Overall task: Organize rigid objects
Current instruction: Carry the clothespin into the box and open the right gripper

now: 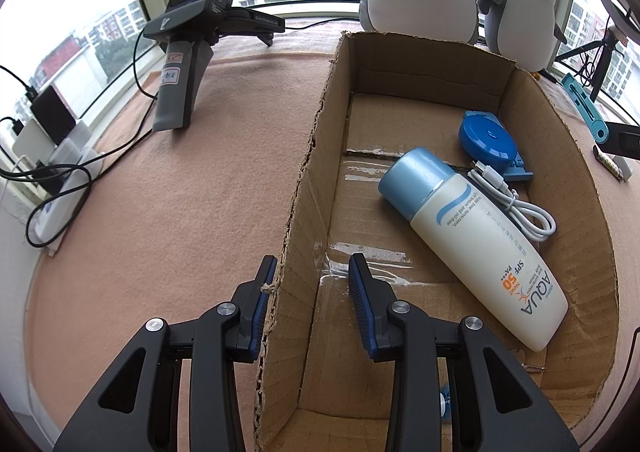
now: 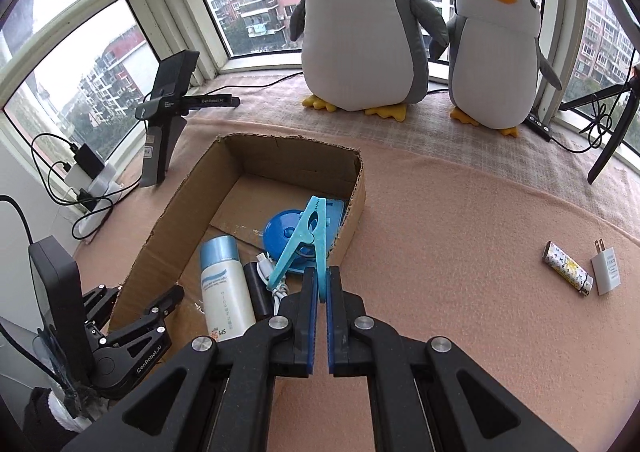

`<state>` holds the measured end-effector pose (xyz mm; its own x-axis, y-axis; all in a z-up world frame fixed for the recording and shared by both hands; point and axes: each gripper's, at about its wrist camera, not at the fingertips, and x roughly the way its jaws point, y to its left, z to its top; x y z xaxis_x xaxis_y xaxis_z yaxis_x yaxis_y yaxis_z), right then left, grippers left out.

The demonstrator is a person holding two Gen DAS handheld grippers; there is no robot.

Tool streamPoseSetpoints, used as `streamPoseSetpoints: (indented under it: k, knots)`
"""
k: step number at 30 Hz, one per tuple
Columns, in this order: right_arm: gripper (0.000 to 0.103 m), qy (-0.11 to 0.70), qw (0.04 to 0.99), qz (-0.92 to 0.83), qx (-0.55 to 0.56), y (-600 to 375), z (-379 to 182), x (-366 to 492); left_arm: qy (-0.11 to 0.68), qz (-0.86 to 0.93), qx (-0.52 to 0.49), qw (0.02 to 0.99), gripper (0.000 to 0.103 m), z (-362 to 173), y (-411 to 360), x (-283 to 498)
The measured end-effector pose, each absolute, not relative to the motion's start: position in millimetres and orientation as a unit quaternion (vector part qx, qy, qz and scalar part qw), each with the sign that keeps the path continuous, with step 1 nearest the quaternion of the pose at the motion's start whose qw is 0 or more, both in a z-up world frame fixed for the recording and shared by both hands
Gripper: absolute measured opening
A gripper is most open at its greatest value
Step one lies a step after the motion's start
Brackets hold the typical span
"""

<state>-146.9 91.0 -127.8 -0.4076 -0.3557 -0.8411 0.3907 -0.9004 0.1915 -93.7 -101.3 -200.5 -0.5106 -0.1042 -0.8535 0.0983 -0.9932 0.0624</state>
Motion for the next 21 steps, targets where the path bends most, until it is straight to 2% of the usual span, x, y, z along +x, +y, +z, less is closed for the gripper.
streamPoseSetpoints:
  k: [21]
  knots:
    - [0.004,0.053,0.254,-0.831,0.493,57.7,-130.7,-134.9,-0.004,-0.869,0.491,0.058,0.034,-200.7,-101.2,-93.5]
